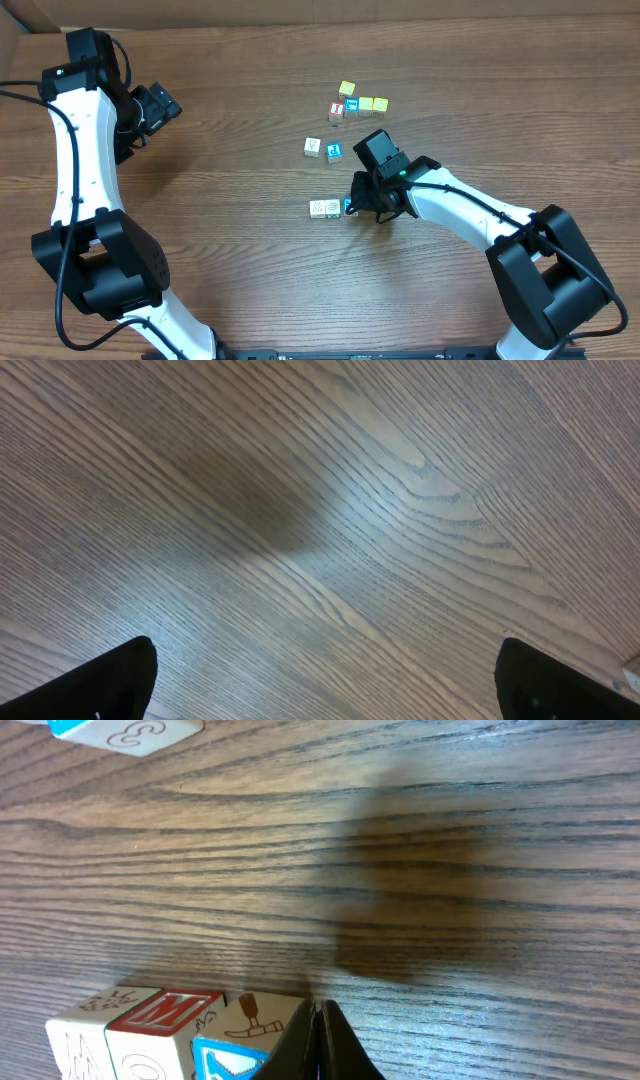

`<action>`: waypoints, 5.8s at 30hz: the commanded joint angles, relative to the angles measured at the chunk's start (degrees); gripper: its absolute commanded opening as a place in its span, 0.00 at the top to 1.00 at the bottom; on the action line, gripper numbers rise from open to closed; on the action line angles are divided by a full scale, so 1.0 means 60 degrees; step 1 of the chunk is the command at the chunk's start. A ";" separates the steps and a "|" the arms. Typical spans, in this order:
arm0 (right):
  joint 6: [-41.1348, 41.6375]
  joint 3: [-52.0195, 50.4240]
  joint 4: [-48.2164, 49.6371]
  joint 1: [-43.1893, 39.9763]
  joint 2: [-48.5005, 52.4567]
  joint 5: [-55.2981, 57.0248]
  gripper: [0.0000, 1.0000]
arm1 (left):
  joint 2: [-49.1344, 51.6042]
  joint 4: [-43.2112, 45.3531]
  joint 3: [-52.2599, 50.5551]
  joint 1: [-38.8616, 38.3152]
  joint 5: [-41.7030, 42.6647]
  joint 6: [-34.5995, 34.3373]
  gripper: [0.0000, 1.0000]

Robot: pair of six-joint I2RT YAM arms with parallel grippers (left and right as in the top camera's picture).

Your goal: Flip 5 blocks

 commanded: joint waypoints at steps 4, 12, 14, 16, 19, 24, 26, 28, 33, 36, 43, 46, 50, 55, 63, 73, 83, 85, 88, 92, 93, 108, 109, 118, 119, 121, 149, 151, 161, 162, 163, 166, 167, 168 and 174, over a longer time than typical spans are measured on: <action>-0.0226 -0.0051 0.0055 0.0004 0.0066 -0.0437 0.96 | -0.0109 0.0004 0.0146 -0.0076 -0.0036 0.0036 0.00; 0.0091 -0.0051 0.0044 0.0004 0.0066 -0.0499 0.96 | -0.0109 0.0004 0.0146 -0.0106 -0.0036 0.0040 0.00; 0.0295 -0.0051 0.0047 0.0004 0.0066 -0.0554 0.96 | -0.0106 0.0004 0.0146 -0.0109 -0.0036 0.0036 0.00; 0.0477 -0.0051 0.0036 0.0004 0.0066 -0.0601 0.96 | -0.0106 0.0000 0.0146 -0.0106 -0.0036 0.0036 0.00; 0.0721 -0.0051 -0.0109 0.0004 0.0066 -0.0674 0.96 | -0.0106 0.0022 0.0146 -0.0080 -0.0036 0.0040 0.00; 0.1177 -0.0051 -0.0601 0.0004 0.0066 -0.0685 0.96 | -0.0106 0.0022 0.0146 -0.0091 -0.0036 0.0036 0.00; 0.1177 -0.0051 -0.0641 0.0004 0.0066 -0.0685 0.96 | -0.0106 0.0026 0.0146 -0.0091 -0.0036 0.0036 0.00; 0.1177 -0.0051 -0.0637 0.0004 0.0066 -0.0714 0.96 | -0.0106 0.0026 0.0146 -0.0091 -0.0036 0.0036 0.00; 0.1177 -0.0051 -0.0630 0.0004 0.0066 -0.0718 0.96 | -0.0106 0.0026 0.0146 -0.0091 -0.0036 0.0036 0.00; 0.1173 -0.0051 -0.0630 0.0004 0.0066 -0.0736 0.96 | -0.0106 0.0026 0.0146 -0.0091 -0.0036 0.0036 0.00; 0.1169 -0.0051 -0.0601 0.0004 0.0066 -0.0896 0.96 | -0.0106 0.0026 0.0146 -0.0091 -0.0036 0.0036 0.00; 0.1169 -0.0051 -0.0601 0.0015 0.0066 -0.0911 0.96 | -0.0102 0.0026 0.0146 -0.0091 -0.0036 0.0036 0.00; 0.1166 -0.0051 -0.0550 0.0142 0.0066 -0.0922 0.96 | -0.0102 0.0022 0.0146 -0.0091 -0.0036 0.0036 0.00; 0.1133 -0.0051 -0.0492 0.0328 0.0066 -0.0776 0.96 | -0.0106 0.0026 0.0146 -0.0091 -0.0036 0.0036 0.00; 0.1126 -0.0051 -0.0554 0.0321 0.0066 -0.0539 0.96 | -0.0106 0.0026 0.0146 -0.0091 -0.0036 0.0036 0.00; 0.0470 -0.0044 -0.0517 -0.0568 0.0062 -0.0630 0.96 | -0.0102 0.0026 0.0146 -0.0091 -0.0036 0.0036 0.00; -0.0444 -0.0044 0.0149 -0.0696 0.0062 -0.1643 0.96 | -0.0106 0.0026 0.0146 -0.0091 -0.0036 0.0036 0.00; -0.0444 -0.0044 0.0149 -0.0630 0.0062 -0.1643 0.96 | -0.0102 0.0026 0.0146 -0.0091 -0.0036 0.0036 0.00; -0.0444 -0.0044 0.0109 -0.0495 0.0062 -0.1639 0.96 | -0.0106 0.0026 0.0146 -0.0091 -0.0036 0.0036 0.00; -0.0441 -0.0047 0.0004 -0.0350 0.0062 -0.1636 0.96 | -0.0102 0.0026 0.0146 -0.0091 -0.0036 0.0040 0.00; -0.0441 -0.0047 -0.0004 -0.0324 0.0062 -0.1639 0.96 | -0.0102 0.0026 0.0146 -0.0091 -0.0036 0.0036 0.00; -0.0415 -0.0047 0.0342 -0.0310 0.0062 -0.1628 0.96 | -0.0106 0.0026 0.0146 -0.0091 -0.0036 0.0036 0.00; -0.0419 -0.0047 0.0324 -0.0310 0.0062 -0.1581 0.96 | -0.0106 0.0026 0.0146 -0.0091 -0.0036 0.0036 0.00; -0.1417 0.1829 -0.1479 -0.0641 0.0051 -0.1523 0.95 | -0.0102 0.0026 0.0146 -0.0091 -0.0036 0.0036 0.00; -0.1534 0.2167 -0.1807 -0.0645 0.0051 -0.1501 0.94 | -0.0106 0.0026 0.0146 -0.0091 -0.0036 0.0036 0.00; -0.1679 0.2827 -0.2492 -0.0645 0.0051 -0.1351 0.92 | -0.0102 0.0026 0.0146 -0.0091 -0.0036 0.0040 0.00; -0.2962 0.8692 -0.6852 -0.2769 0.0055 -0.0907 0.53 | -0.0102 0.0026 0.0146 -0.0091 -0.0036 0.0036 0.00; -0.3206 0.9395 -0.7104 -0.2863 0.0055 -0.0874 0.48 | -0.0102 0.0026 0.0146 -0.0091 -0.0036 0.0036 0.00; -0.3876 0.9810 -0.7388 -0.2601 0.0535 -0.0878 0.37 | -0.0102 0.0026 0.0146 -0.0091 -0.0036 0.0036 0.00; -0.3876 0.9810 -0.7384 -0.2521 0.0707 -0.0878 0.37 | -0.0106 0.0026 0.0146 -0.0091 -0.0036 0.0036 0.00; -0.3876 0.9810 -0.7373 -0.2433 0.0892 -0.0878 0.37 | -0.0102 0.0026 0.0146 -0.0091 -0.0036 0.0036 0.00; -0.3876 0.9810 -0.7326 -0.2233 0.1450 -0.0882 0.36 | -0.0106 0.0026 0.0146 -0.0091 -0.0036 0.0040 0.00; -0.3876 0.9810 -0.7286 -0.2167 0.1636 -0.0882 0.35 | -0.0106 0.0026 0.0146 -0.0091 -0.0036 0.0036 0.00; -0.3872 0.9810 -0.7224 -0.2087 0.1865 -0.0882 0.36 | -0.0106 0.0026 0.0146 -0.0091 -0.0036 0.0040 0.00; -0.3876 0.9806 -0.6852 -0.1650 0.2728 -0.0878 0.36 | -0.0106 0.0026 0.0146 -0.0091 -0.0036 0.0036 0.00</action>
